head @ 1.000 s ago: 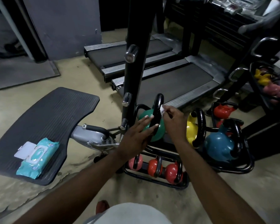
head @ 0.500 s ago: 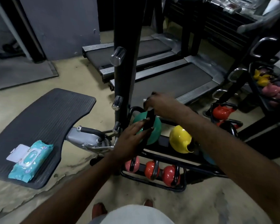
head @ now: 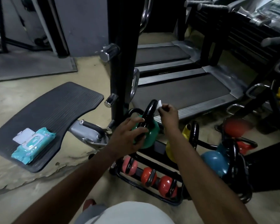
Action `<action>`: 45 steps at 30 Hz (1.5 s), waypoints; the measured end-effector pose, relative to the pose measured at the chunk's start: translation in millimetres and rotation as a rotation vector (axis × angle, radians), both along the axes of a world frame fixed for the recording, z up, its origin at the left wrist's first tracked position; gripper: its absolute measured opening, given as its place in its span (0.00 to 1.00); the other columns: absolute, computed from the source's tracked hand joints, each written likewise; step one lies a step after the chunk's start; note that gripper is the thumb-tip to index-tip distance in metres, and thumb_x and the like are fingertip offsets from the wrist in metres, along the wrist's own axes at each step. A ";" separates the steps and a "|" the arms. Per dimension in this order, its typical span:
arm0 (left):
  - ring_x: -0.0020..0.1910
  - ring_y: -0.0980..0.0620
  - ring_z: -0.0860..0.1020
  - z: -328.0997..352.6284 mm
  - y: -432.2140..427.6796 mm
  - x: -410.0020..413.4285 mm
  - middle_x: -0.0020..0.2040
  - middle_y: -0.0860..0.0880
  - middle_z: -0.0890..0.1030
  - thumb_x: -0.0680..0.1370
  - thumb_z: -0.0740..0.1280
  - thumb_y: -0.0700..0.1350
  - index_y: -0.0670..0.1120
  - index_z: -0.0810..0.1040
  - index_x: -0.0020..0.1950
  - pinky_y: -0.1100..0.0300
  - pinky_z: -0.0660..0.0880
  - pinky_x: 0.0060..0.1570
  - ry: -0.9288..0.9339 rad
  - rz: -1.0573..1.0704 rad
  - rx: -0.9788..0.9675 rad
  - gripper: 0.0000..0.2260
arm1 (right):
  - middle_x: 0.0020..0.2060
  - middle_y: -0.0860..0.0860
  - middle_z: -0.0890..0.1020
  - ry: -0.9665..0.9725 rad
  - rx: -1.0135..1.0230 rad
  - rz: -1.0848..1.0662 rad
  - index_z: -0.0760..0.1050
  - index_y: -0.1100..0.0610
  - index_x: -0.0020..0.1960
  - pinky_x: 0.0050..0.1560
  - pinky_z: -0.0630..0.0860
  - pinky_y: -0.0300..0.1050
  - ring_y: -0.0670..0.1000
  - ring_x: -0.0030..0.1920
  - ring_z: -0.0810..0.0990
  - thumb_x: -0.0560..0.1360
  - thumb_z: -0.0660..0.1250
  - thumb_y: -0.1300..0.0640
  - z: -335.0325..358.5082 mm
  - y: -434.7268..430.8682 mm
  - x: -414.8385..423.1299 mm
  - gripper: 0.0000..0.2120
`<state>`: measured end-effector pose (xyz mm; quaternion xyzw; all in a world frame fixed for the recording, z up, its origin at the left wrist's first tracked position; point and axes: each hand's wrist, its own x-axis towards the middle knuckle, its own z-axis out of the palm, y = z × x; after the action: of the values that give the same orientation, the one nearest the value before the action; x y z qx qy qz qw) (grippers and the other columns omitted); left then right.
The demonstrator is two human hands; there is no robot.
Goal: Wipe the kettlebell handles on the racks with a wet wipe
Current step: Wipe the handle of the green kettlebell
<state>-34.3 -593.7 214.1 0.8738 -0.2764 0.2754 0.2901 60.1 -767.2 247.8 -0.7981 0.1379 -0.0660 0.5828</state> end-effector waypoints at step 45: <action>0.66 0.56 0.76 28.6 0.3 30.7 0.68 0.51 0.77 0.80 0.65 0.48 0.50 0.82 0.62 0.56 0.79 0.55 0.076 -0.072 0.018 0.12 | 0.43 0.55 0.86 0.100 -0.298 0.354 0.82 0.48 0.40 0.53 0.80 0.59 0.57 0.47 0.84 0.72 0.69 0.63 -33.6 -29.1 83.5 0.10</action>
<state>-3.6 -593.4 242.7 0.8757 -0.2989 0.2291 0.3024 143.6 -796.3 214.2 -0.8893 0.0134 0.0574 0.4534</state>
